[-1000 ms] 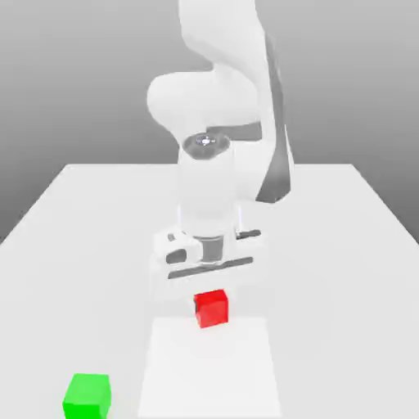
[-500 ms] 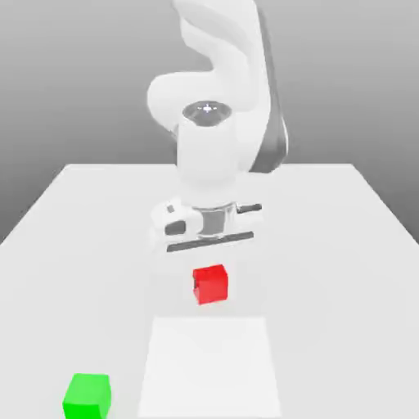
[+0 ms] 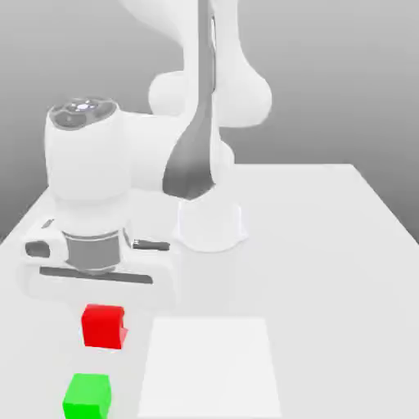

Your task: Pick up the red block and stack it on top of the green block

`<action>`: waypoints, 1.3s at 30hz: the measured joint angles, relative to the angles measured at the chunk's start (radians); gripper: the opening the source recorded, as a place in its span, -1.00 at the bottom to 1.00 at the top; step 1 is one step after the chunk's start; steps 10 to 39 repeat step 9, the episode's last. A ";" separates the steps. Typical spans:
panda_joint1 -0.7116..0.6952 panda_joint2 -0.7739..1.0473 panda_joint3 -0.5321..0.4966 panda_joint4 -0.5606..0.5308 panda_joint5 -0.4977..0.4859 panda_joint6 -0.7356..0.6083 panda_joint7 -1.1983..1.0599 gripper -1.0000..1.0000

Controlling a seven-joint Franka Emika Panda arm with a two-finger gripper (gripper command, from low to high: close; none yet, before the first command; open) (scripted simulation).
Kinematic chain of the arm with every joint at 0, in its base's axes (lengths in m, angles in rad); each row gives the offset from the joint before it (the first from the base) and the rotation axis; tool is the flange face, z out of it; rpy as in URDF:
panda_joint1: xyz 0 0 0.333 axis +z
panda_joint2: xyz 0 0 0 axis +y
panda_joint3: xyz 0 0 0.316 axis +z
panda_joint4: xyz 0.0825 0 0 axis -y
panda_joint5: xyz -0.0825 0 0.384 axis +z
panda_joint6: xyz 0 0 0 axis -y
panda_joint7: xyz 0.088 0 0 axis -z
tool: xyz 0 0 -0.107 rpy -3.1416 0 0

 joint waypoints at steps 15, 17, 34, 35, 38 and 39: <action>-0.026 0.161 0.023 0.041 0.059 0.119 -0.034 1.00; -0.026 0.161 0.023 0.041 0.059 0.119 -0.034 1.00; -0.026 0.161 0.023 0.041 0.059 0.119 -0.034 1.00; -0.026 0.161 0.023 0.041 0.059 0.119 -0.034 1.00; -0.026 0.161 0.023 0.041 0.059 0.119 -0.034 1.00; -0.026 0.161 0.023 0.041 0.059 0.119 -0.034 1.00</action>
